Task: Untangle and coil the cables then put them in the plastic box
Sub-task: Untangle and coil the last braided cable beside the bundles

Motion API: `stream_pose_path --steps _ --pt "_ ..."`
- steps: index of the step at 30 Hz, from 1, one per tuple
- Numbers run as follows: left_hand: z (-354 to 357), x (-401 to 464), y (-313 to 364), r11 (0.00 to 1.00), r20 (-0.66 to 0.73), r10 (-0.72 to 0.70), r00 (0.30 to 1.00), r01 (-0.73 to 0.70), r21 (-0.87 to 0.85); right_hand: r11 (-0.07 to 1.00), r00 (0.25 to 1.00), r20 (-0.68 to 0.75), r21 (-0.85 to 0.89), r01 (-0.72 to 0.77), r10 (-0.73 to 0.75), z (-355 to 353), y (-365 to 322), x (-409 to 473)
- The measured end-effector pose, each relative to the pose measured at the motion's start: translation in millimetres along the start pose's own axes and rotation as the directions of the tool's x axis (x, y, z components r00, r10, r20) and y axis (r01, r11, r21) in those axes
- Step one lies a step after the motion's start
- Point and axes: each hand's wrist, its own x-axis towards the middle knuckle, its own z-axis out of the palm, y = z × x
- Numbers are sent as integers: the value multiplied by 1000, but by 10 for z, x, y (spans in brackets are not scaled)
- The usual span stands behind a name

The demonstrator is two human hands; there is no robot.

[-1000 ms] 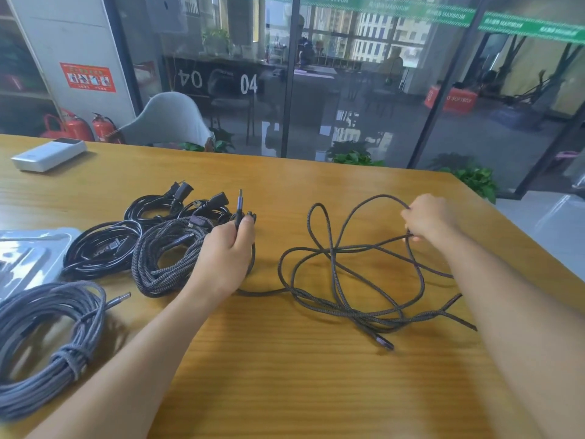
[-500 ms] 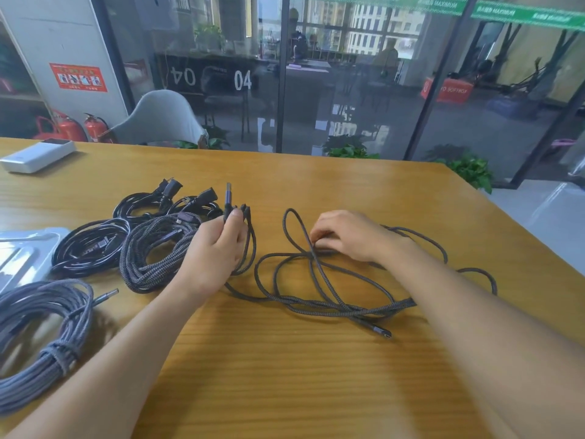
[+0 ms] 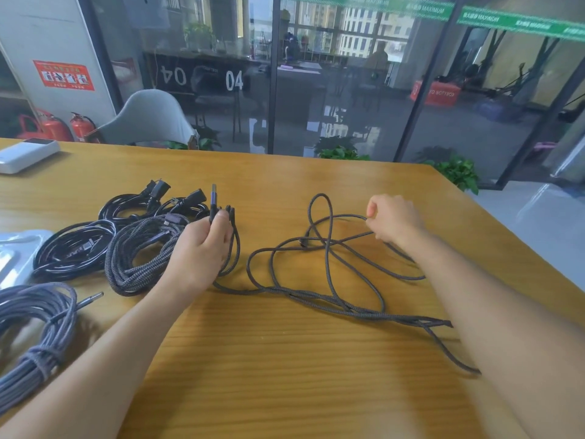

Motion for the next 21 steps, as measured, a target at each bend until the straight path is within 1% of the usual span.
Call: stream_pose_path --steps 2,3,4,5,6,8,9,11,16,18,21 --pt "-20 8 -6 1000 -17 0 1000 0 12 997 999 9 -61 -48 48 -137 123 19" --pt "-30 14 -12 1000 -26 -1 1000 1 13 997 997 34 -46 -67 69 -200 199 33" --pt "-38 18 -17 1000 -34 1 999 -1 15 996 994 67 20 -85 84 -260 281 43" --pt "-42 22 -22 1000 -39 5 999 -4 17 985 991 99 138 -105 92 -312 365 49" --pt "-43 21 -27 1000 -41 8 999 -8 19 949 988 120 285 -131 100 -353 448 40" --pt "-44 26 -30 1000 -48 8 999 -7 21 823 986 120 544 -161 114 -416 558 -19" --pt "-40 27 -28 1000 -50 6 999 -6 18 767 990 86 625 -144 116 -440 593 -60" --pt "-27 27 -19 1000 -48 7 999 -7 -1 705 994 -17 706 -64 108 -471 637 -145" --pt "-5 -4 16 999 -43 18 999 -19 -27 619 956 -262 775 128 130 -639 625 -310" --pt "1 -19 31 999 -46 19 999 -21 -32 574 930 -336 795 196 147 -784 598 -362" --pt "2 -28 52 998 -60 9 998 -13 -54 531 901 -406 803 270 155 -1045 546 -449"
